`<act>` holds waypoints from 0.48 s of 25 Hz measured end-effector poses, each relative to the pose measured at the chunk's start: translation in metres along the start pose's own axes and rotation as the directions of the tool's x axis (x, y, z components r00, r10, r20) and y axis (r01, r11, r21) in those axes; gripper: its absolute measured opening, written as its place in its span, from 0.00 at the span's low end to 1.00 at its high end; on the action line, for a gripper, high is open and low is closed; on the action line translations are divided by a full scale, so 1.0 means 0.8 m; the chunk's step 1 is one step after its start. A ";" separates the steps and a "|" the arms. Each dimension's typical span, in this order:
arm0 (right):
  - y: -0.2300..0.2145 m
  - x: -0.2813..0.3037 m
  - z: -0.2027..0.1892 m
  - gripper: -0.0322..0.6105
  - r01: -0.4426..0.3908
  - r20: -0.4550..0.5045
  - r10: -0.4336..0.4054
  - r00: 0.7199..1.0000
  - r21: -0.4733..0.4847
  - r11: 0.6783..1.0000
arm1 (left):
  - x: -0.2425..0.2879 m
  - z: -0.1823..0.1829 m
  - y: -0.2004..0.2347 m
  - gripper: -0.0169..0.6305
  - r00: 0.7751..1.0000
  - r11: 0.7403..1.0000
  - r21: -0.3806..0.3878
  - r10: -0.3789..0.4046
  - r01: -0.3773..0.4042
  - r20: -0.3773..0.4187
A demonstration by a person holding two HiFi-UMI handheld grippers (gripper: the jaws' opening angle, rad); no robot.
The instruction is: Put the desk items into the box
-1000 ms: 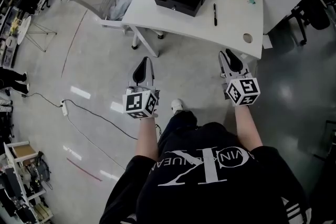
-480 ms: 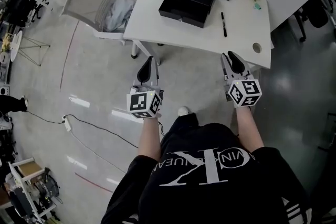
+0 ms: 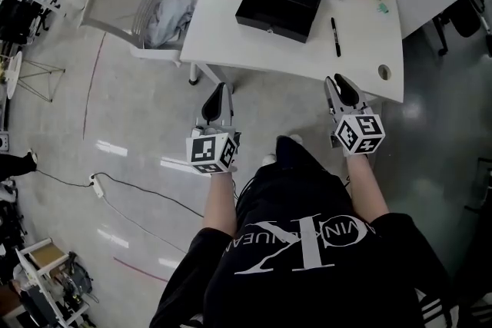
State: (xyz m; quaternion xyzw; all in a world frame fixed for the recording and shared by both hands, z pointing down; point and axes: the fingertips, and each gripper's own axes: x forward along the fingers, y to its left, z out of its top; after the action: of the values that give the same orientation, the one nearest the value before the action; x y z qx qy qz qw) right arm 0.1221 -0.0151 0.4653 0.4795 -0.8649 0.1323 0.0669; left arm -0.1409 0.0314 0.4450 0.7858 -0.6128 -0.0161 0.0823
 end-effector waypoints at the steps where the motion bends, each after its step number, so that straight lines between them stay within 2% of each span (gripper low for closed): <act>1: 0.000 0.005 -0.001 0.16 -0.002 -0.006 0.002 1.000 -0.002 1.000 | 0.003 -0.002 0.001 0.04 1.000 1.000 -0.003 -0.003 0.003 -0.002; 6: -0.018 0.033 -0.007 0.16 0.003 -0.025 -0.003 1.000 -0.004 1.000 | 0.036 -0.012 0.003 0.04 1.000 1.000 -0.003 -0.025 0.025 -0.014; 12: -0.042 0.070 -0.004 0.16 0.036 -0.048 -0.036 0.998 0.006 0.999 | 0.084 -0.002 0.012 0.04 0.999 0.999 0.011 -0.052 0.052 -0.014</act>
State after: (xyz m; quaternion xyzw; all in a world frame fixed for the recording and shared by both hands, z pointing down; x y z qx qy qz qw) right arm 0.1205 -0.0764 0.4873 0.4920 -0.8538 0.1457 0.0883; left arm -0.1334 -0.0359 0.4529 0.8020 -0.5917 -0.0095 0.0814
